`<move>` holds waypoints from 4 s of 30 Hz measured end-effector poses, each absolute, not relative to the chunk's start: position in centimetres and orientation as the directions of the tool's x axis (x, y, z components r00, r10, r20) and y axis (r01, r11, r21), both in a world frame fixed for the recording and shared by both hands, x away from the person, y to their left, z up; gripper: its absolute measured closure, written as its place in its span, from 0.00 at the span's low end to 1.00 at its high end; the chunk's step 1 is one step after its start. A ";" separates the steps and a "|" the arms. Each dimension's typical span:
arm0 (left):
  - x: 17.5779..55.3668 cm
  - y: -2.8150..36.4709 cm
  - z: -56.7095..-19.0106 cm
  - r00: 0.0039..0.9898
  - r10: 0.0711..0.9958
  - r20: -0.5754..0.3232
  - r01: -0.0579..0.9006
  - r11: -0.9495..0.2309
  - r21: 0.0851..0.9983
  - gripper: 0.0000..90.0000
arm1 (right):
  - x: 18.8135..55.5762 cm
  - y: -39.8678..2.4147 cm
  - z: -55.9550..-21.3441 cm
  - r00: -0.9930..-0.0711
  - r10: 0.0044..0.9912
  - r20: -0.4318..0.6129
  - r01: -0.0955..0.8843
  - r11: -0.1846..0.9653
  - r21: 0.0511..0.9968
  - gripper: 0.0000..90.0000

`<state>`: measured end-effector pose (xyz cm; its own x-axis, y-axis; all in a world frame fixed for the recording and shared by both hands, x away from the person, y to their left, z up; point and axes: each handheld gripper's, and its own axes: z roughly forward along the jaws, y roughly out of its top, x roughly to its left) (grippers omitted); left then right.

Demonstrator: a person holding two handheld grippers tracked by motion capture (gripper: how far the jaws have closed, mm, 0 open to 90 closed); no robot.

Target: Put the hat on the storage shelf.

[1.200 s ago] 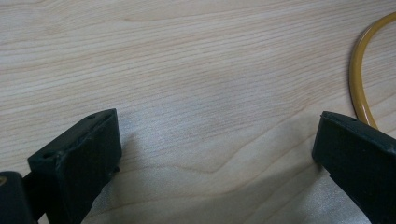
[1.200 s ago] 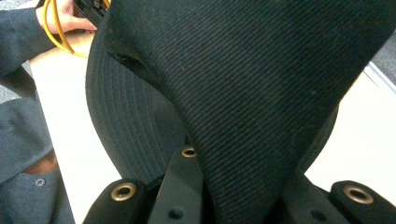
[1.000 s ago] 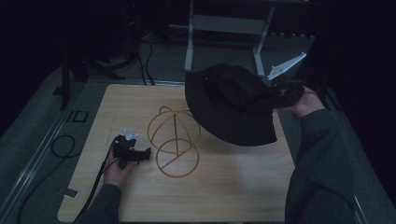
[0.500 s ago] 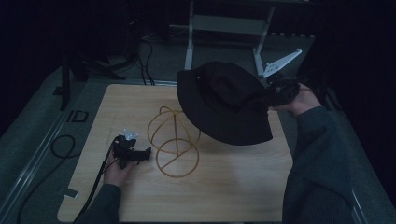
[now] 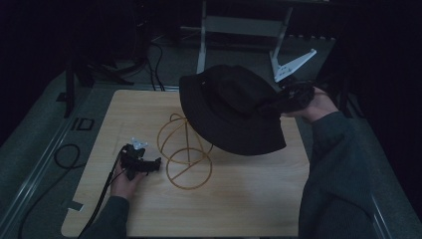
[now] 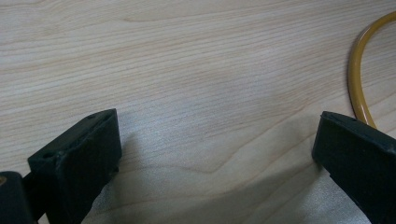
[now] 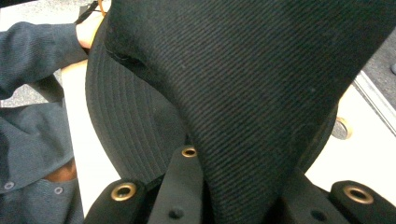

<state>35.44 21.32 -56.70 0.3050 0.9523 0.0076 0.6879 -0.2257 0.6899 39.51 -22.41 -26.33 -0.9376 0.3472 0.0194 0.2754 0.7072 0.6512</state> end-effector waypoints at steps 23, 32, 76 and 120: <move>35.5 21.3 -56.7 0.308 0.952 0.007 0.689 -0.227 0.688 0.02 | 38.8 -19.0 -26.5 -0.967 0.253 0.022 0.212 0.754 0.621 0.97; 35.5 21.3 -56.7 0.307 0.952 0.011 0.689 -0.230 0.688 0.02 | 38.6 -17.2 -26.5 -0.979 0.204 0.029 0.177 0.763 0.622 0.97; 35.5 21.3 -56.6 0.312 0.950 0.007 0.691 -0.232 0.685 0.02 | 39.3 -10.2 -29.5 -0.987 0.154 0.045 0.154 0.829 0.537 0.74; 34.8 22.7 -56.7 0.276 0.961 0.005 0.697 -0.204 0.688 0.02 | 38.9 -9.5 -30.1 -0.969 0.246 0.016 0.219 0.826 0.519 0.16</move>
